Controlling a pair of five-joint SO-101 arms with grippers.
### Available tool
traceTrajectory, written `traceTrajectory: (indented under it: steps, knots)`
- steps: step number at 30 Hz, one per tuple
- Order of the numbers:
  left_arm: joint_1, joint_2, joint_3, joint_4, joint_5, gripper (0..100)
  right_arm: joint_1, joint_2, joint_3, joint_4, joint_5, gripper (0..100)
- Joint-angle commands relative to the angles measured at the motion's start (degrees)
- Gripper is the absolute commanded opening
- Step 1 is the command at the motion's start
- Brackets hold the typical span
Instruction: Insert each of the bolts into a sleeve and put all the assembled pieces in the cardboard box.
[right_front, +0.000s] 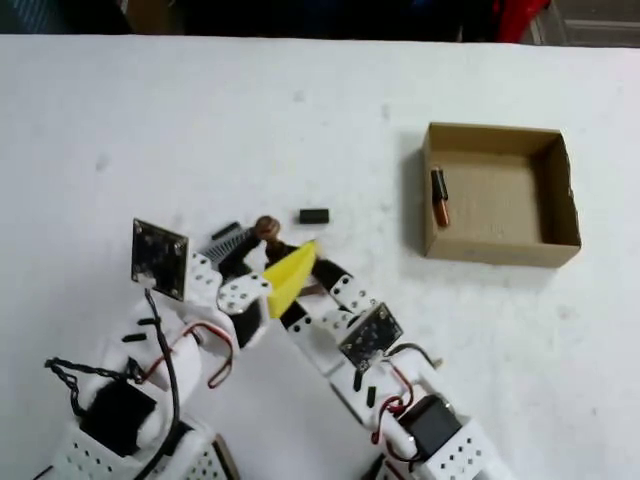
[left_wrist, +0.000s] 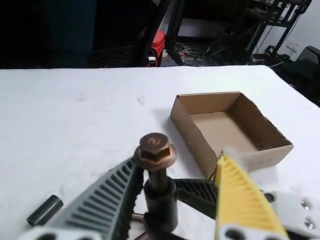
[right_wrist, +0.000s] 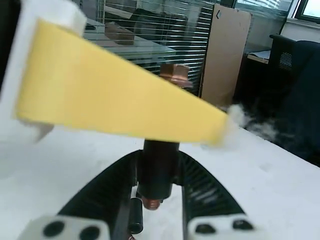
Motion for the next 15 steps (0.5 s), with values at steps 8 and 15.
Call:
traceTrajectory:
  steps: [8,15]
  knots:
    - [-6.8,-0.8,-0.2,-2.1,-0.5,25,0.7,-0.6,0.4,0.0,0.6,1.6]
    - [-9.6,-0.8,-7.5,-2.3,-0.5,24,0.7,-0.6,0.4,0.3,0.6,1.6]
